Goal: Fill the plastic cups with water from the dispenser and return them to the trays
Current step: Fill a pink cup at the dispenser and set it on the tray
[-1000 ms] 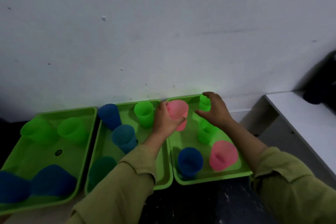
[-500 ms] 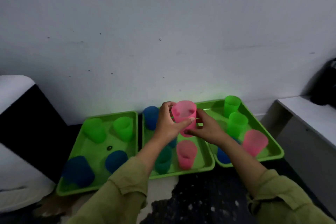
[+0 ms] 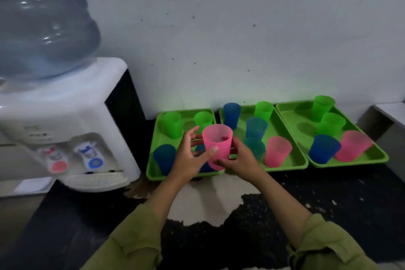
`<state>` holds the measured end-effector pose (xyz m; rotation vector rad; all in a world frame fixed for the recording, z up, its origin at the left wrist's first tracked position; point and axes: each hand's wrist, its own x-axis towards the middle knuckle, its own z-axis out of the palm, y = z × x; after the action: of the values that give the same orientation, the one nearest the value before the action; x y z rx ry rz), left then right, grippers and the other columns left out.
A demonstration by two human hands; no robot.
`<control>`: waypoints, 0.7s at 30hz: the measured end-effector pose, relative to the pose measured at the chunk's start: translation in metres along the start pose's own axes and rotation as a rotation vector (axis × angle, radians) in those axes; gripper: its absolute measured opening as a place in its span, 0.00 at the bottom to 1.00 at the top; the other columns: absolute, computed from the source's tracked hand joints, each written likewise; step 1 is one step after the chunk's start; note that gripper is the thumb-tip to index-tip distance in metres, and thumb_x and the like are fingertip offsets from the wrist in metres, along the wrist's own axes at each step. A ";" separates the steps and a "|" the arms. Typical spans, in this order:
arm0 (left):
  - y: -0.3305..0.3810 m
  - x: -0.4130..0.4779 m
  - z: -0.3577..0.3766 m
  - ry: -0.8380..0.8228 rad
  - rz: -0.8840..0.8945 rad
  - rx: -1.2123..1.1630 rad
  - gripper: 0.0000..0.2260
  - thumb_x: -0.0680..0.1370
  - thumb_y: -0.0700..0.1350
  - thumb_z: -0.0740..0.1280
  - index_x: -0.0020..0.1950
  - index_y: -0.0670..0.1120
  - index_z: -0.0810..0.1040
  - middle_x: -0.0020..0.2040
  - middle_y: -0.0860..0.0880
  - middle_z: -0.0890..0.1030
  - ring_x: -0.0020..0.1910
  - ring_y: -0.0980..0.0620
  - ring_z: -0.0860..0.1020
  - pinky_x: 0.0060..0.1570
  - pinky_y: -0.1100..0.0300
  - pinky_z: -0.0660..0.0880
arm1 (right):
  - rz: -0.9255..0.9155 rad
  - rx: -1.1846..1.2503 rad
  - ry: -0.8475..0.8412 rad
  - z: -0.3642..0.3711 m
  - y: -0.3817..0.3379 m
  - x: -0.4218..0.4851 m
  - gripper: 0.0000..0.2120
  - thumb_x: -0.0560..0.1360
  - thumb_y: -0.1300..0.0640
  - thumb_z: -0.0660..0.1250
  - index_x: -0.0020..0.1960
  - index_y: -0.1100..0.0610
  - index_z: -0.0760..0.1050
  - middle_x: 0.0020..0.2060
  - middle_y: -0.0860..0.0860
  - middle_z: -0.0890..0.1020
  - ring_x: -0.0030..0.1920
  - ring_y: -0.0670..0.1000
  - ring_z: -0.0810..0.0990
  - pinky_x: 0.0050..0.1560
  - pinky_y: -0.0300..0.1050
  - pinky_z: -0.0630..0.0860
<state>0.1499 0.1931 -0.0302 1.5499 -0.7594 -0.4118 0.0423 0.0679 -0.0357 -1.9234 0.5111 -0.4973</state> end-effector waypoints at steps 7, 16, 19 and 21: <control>-0.022 -0.056 -0.090 0.333 -0.111 0.011 0.15 0.69 0.55 0.67 0.54 0.56 0.73 0.46 0.50 0.78 0.48 0.50 0.78 0.51 0.48 0.75 | 0.038 -0.032 -0.108 0.078 -0.022 -0.021 0.29 0.64 0.61 0.77 0.60 0.60 0.67 0.51 0.52 0.76 0.50 0.51 0.76 0.48 0.43 0.74; -0.064 -0.100 -0.216 0.505 -0.280 0.187 0.07 0.76 0.40 0.66 0.51 0.48 0.75 0.42 0.48 0.78 0.45 0.44 0.78 0.52 0.47 0.75 | 0.067 -0.115 -0.200 0.198 -0.048 -0.044 0.30 0.64 0.61 0.77 0.61 0.60 0.67 0.51 0.51 0.74 0.51 0.52 0.74 0.46 0.43 0.73; -0.075 -0.104 -0.257 0.510 -0.326 0.196 0.06 0.76 0.42 0.66 0.52 0.49 0.75 0.43 0.48 0.79 0.46 0.44 0.78 0.51 0.51 0.75 | 0.097 -0.147 -0.208 0.240 -0.053 -0.045 0.30 0.64 0.60 0.76 0.62 0.60 0.67 0.50 0.50 0.73 0.50 0.50 0.74 0.44 0.39 0.69; -0.083 -0.105 -0.286 0.495 -0.343 0.213 0.06 0.76 0.42 0.67 0.52 0.47 0.76 0.43 0.47 0.79 0.45 0.45 0.78 0.49 0.54 0.73 | 0.129 -0.153 -0.194 0.274 -0.059 -0.046 0.31 0.63 0.59 0.77 0.62 0.59 0.67 0.51 0.50 0.75 0.50 0.49 0.74 0.45 0.40 0.70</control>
<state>0.2825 0.4731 -0.0906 1.8909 -0.1545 -0.1818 0.1635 0.3194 -0.0896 -2.0435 0.5560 -0.1902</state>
